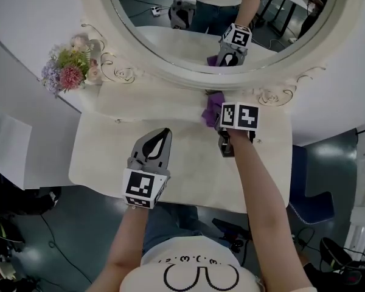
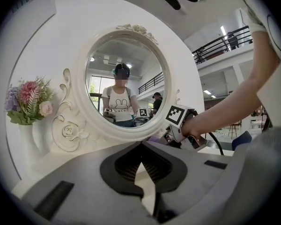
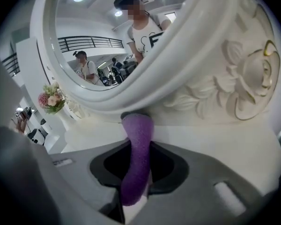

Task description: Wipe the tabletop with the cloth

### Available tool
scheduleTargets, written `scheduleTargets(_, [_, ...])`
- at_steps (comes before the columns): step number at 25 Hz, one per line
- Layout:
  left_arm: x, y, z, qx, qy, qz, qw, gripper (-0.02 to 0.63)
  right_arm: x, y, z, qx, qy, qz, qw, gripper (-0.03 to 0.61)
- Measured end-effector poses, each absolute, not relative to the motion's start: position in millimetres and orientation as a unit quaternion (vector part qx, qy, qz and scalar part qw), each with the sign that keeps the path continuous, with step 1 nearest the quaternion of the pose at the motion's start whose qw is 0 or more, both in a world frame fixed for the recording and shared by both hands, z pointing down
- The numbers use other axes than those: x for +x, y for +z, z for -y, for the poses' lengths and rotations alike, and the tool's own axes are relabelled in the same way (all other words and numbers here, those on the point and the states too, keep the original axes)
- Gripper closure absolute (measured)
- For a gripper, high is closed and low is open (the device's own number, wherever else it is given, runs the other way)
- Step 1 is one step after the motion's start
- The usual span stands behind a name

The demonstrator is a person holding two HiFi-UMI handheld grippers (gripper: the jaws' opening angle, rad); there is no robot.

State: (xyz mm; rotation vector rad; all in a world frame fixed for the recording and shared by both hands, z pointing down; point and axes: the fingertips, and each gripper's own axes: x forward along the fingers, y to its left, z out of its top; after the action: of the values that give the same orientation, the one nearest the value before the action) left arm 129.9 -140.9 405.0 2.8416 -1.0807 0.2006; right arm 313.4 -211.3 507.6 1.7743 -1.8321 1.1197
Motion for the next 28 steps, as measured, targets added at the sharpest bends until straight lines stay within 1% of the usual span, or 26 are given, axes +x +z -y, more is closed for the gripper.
scheduleTargets(12, [195.6, 404.6, 108.1, 0.937, 0.068, 0.341, 0.041, 0.617, 434.9, 505.8, 146.6, 0.659, 0.4, 0.616, 0.161, 0.486])
scheduleTargets(20, [230.3, 401.1, 93.2, 0.945, 0.07, 0.317, 0.036, 0.617, 507.6, 503.6, 103.6, 0.686, 0.391, 0.587, 0.179, 0.486])
scheduleTargets(25, [238.1, 400.4, 86.5, 0.948, 0.076, 0.306, 0.031, 0.617, 559.4, 501.2, 71.0, 0.723, 0.383, 0.544, 0.187, 0.486])
scheduleTargets(28, [240.2, 399.4, 83.3, 0.95, 0.077, 0.301, 0.029, 0.617, 578.4, 497.2, 58.8, 0.737, 0.362, 0.537, 0.194, 0.486])
